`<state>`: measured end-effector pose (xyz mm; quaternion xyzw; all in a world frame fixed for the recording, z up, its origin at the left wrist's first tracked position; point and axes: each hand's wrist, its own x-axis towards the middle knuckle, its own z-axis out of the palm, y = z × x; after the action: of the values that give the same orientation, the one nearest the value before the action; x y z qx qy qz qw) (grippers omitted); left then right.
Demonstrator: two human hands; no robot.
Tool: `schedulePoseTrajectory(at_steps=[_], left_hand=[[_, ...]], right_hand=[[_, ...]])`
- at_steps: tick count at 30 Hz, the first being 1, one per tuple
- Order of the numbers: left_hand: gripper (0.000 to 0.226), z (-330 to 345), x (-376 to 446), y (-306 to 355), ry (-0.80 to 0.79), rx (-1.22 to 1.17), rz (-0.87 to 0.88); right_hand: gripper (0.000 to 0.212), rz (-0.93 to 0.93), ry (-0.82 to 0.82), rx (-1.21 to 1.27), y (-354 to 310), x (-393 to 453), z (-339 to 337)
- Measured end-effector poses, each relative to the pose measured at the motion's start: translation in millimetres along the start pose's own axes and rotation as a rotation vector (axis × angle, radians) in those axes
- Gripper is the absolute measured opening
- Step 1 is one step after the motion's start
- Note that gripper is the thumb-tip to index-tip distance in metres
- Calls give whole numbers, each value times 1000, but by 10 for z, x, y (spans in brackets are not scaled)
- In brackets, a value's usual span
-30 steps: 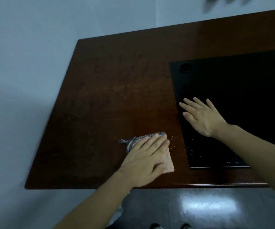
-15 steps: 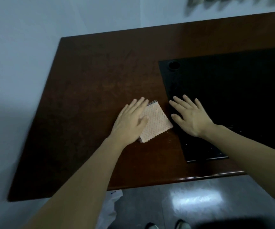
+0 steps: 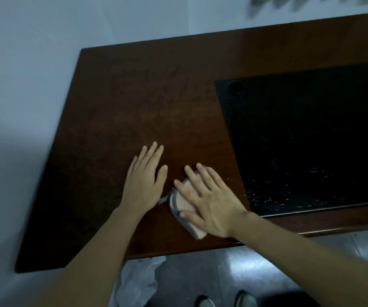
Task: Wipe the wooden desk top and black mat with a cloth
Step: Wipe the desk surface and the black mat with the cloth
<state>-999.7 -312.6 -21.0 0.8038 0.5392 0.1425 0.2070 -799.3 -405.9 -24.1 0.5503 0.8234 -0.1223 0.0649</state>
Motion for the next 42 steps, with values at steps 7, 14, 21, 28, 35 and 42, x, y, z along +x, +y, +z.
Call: schedulePoseTrajectory(at_steps=[7, 14, 21, 28, 35, 42], left_hand=[[51, 232, -27, 62, -36, 53, 57], [51, 304, -22, 68, -57, 202, 68], [52, 318, -22, 70, -64, 236, 47], [51, 325, -23, 54, -60, 229, 45], [52, 312, -21, 55, -52, 238, 55], [51, 347, -29, 45, -40, 240, 54]], right_hand=[[82, 489, 68, -14, 1065, 77, -73], [67, 294, 81, 17, 346, -161, 103], [76, 386, 44, -37, 1057, -466, 49], [73, 477, 85, 34, 868, -185, 47], [64, 47, 7, -25, 342, -694, 248], [70, 557, 33, -7, 1471, -501, 61]])
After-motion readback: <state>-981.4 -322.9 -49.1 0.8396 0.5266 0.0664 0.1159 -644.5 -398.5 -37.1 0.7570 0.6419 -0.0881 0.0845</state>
